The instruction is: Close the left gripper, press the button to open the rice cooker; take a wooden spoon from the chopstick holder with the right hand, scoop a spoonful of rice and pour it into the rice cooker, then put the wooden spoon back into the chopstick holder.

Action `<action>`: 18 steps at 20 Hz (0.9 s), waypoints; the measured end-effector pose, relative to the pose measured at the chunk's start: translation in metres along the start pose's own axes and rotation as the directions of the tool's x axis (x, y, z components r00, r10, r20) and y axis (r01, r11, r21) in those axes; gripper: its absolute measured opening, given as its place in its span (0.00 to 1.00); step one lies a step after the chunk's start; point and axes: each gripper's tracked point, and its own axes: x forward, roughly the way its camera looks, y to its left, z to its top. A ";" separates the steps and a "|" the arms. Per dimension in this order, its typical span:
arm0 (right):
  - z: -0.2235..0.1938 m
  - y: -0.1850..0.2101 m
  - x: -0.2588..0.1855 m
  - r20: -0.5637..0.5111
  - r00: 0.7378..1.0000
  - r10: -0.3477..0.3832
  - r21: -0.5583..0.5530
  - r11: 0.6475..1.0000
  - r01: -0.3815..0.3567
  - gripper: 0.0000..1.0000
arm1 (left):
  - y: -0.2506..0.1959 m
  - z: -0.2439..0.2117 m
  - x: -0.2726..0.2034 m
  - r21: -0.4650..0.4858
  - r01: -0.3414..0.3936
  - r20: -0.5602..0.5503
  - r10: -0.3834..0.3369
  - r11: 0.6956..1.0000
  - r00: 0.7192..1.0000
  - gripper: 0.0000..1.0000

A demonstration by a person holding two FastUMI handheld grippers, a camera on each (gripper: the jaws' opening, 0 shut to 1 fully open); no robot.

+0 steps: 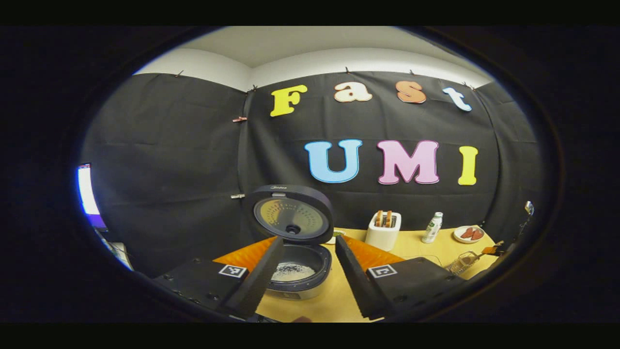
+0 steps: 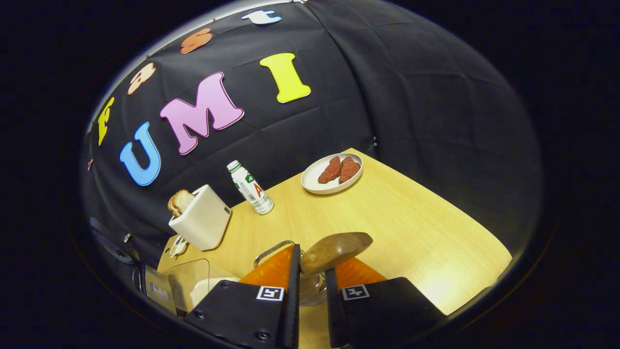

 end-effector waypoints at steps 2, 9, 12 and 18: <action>0.000 0.014 -0.003 0.002 1.000 0.030 -0.042 0.999 -0.030 0.23 | 0.002 0.000 0.001 -0.008 -0.002 0.002 0.002 1.000 1.000 0.76; 0.016 0.040 -0.010 0.040 0.998 0.039 -0.152 0.988 -0.033 0.14 | 0.017 -0.001 -0.002 -0.023 -0.018 0.012 0.019 1.000 1.000 0.76; 0.037 0.053 -0.021 0.082 0.996 0.041 -0.172 0.985 -0.027 0.14 | 0.022 -0.003 -0.002 -0.044 -0.016 0.013 0.016 0.999 1.000 0.76; 0.070 0.112 -0.048 0.161 0.979 0.127 -0.227 0.970 -0.089 0.14 | 0.039 -0.009 0.004 -0.096 -0.017 0.009 0.018 0.995 1.000 0.76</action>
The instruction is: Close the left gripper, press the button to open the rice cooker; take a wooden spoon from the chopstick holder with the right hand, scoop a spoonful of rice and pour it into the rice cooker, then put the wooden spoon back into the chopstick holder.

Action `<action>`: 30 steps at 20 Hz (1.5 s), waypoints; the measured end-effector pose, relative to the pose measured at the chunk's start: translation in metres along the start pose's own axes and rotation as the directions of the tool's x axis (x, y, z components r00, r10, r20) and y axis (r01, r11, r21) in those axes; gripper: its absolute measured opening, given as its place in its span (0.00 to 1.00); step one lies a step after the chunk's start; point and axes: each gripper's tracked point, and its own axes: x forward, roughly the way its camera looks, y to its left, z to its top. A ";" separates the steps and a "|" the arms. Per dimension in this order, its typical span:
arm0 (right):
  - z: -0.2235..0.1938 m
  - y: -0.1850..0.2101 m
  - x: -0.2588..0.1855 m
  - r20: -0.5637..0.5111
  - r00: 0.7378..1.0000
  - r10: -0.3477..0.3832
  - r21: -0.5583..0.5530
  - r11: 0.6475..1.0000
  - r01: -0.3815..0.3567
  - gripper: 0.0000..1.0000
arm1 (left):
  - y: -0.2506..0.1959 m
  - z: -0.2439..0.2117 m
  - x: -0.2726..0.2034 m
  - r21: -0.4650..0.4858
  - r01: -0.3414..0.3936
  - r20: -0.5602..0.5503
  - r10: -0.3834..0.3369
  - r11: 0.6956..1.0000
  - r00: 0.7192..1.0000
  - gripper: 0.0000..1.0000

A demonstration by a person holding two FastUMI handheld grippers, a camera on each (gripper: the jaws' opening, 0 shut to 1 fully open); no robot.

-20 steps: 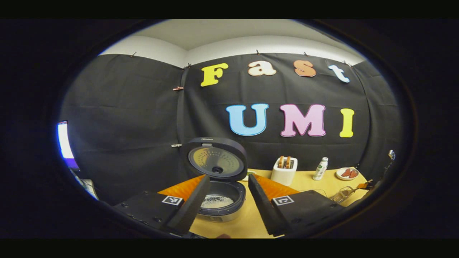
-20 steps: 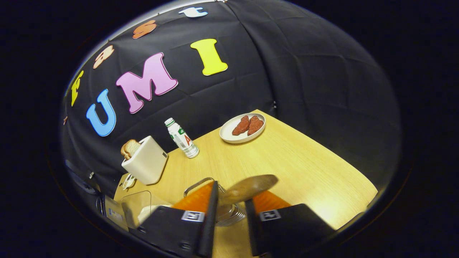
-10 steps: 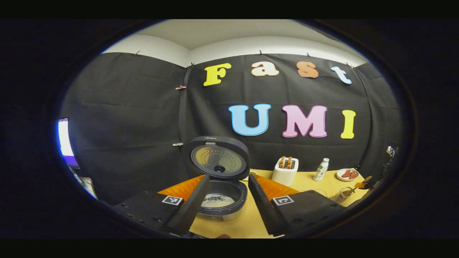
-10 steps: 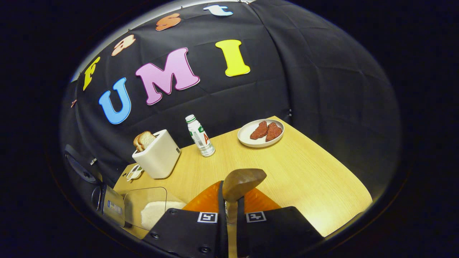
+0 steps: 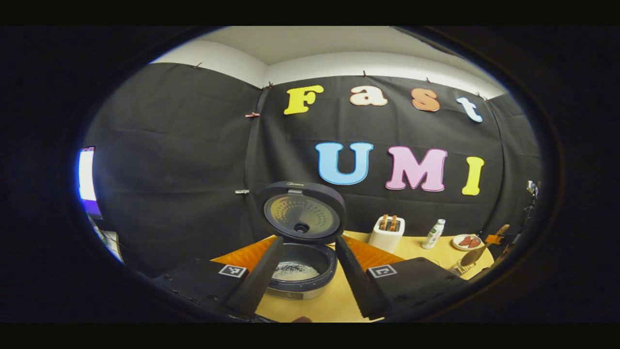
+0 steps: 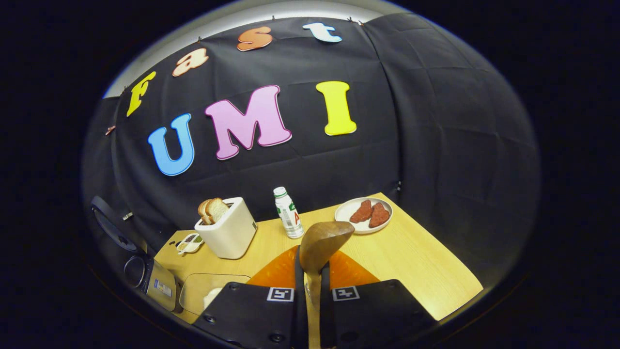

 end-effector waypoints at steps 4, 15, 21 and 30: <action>0.009 0.060 -0.006 0.012 0.996 0.091 0.016 0.996 -0.091 0.13 | 0.010 -0.001 0.003 0.008 0.003 0.007 -0.003 1.000 1.000 0.78; -0.086 0.175 0.030 -0.173 0.962 0.210 -0.064 0.973 -0.223 0.14 | 0.039 -0.005 0.019 0.023 0.019 -0.015 -0.019 1.000 1.000 0.77; -0.133 0.190 0.044 -0.234 0.955 0.183 -0.115 0.970 -0.215 0.14 | 0.058 -0.013 0.033 0.005 0.026 -0.049 -0.026 1.000 0.998 0.72; -0.159 0.237 0.029 -0.265 0.938 0.224 -0.076 0.965 -0.252 0.14 | 0.078 -0.018 0.042 0.018 0.030 -0.060 -0.029 0.999 0.998 0.77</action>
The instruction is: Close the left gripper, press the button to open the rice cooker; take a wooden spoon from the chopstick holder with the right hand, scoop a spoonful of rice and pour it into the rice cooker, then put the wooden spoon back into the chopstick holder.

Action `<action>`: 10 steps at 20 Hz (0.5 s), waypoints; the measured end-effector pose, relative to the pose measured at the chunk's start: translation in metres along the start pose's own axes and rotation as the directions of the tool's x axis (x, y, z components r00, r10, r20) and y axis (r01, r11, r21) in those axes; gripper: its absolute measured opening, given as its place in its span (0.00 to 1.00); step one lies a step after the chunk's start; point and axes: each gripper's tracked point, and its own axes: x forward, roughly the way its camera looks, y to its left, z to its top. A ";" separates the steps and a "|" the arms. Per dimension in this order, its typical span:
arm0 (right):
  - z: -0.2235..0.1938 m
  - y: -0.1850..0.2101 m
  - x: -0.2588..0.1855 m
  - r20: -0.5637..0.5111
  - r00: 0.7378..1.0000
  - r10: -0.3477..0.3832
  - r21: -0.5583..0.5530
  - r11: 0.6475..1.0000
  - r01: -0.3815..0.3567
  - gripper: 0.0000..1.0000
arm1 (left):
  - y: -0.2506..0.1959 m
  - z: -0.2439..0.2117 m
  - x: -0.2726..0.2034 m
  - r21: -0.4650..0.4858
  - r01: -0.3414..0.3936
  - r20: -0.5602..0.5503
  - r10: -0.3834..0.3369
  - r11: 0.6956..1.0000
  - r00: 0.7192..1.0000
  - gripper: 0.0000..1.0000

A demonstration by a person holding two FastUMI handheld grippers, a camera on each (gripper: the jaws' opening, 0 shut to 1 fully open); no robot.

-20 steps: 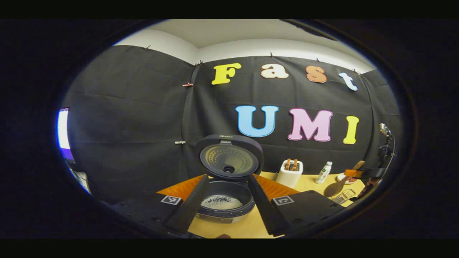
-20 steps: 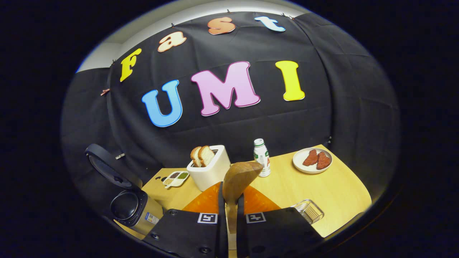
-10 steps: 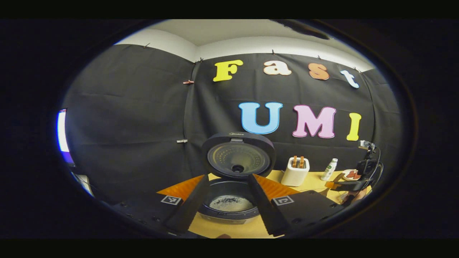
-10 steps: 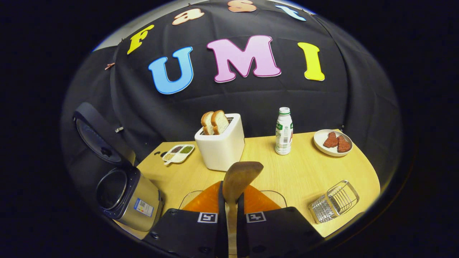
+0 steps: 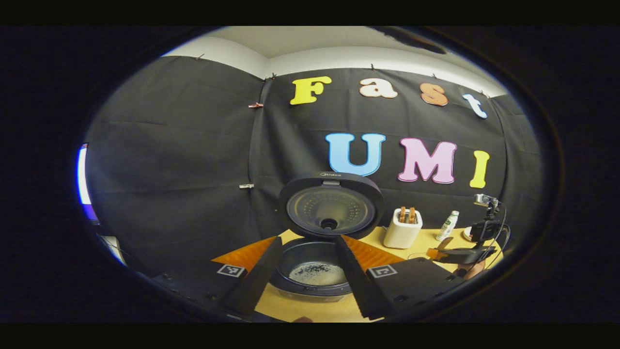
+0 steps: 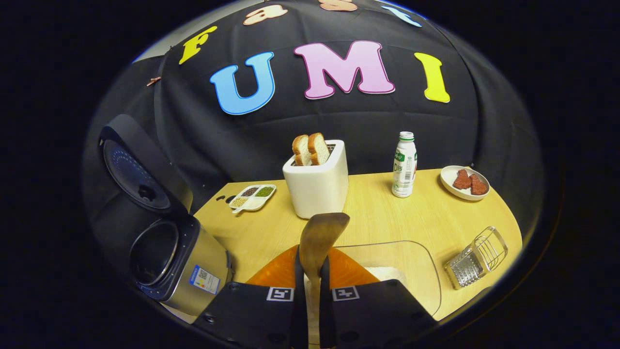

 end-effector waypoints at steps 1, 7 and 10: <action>-0.001 0.004 -0.002 -0.004 1.000 0.010 0.015 1.000 -0.010 0.14 | 0.001 -0.001 0.000 -0.004 0.000 -0.001 0.000 1.000 1.000 0.77; -0.004 0.000 -0.011 -0.013 1.000 0.005 0.168 0.986 -0.003 0.14 | 0.005 0.000 -0.003 0.001 0.006 0.003 -0.006 1.000 1.000 0.77; -0.004 -0.011 -0.014 -0.015 1.000 -0.016 0.253 0.967 0.019 0.14 | 0.003 0.001 -0.004 0.013 0.014 0.007 -0.014 1.000 1.000 0.72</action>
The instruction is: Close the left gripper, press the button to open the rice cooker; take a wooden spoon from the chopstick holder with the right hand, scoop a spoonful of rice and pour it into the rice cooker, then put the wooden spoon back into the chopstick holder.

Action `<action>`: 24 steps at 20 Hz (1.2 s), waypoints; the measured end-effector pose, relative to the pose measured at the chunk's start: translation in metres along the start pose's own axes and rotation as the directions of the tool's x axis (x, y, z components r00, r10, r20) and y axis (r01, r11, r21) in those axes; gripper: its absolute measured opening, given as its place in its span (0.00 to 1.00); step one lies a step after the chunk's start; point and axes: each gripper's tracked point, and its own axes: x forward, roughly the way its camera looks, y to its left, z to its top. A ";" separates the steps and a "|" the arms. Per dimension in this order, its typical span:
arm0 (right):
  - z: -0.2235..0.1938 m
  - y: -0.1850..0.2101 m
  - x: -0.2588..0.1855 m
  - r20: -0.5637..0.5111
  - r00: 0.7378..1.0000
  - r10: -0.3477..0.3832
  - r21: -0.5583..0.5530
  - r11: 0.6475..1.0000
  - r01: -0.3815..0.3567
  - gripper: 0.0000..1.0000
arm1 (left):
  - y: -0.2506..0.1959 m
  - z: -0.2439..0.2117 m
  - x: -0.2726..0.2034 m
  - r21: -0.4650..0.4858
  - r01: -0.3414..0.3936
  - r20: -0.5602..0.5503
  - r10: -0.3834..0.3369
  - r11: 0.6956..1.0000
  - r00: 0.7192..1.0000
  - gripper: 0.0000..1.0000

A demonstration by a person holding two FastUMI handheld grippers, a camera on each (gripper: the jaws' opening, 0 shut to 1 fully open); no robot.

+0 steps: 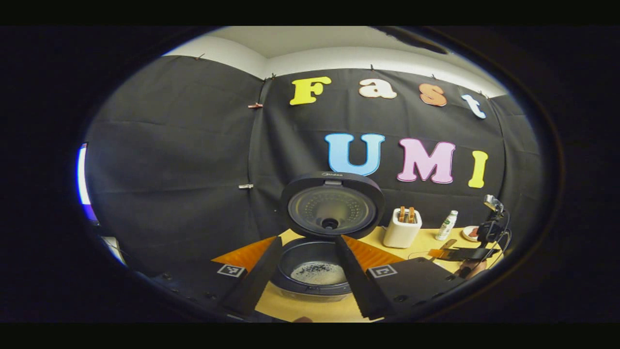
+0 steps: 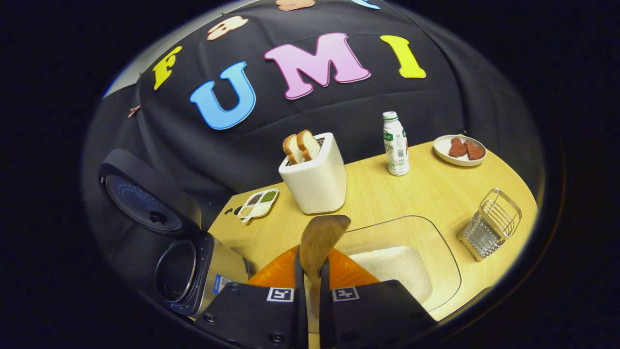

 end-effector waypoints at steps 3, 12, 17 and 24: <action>0.007 -0.010 -0.004 0.016 1.000 -0.015 0.077 0.997 0.014 0.14 | -0.003 0.003 -0.001 0.014 0.008 0.006 -0.008 1.000 1.000 0.78; 0.024 -0.027 -0.022 0.080 0.996 -0.044 0.288 0.957 0.019 0.14 | -0.010 0.006 -0.003 0.046 0.028 0.014 -0.029 0.999 0.999 0.77; 0.045 -0.019 -0.035 0.116 0.993 -0.032 0.314 0.949 -0.007 0.14 | -0.010 0.008 -0.008 0.040 0.035 0.025 -0.036 0.999 0.999 0.77; 0.080 0.027 -0.052 0.161 0.986 0.050 0.321 0.942 -0.100 0.13 | 0.002 0.010 -0.018 0.023 0.014 0.040 -0.015 1.000 0.999 0.77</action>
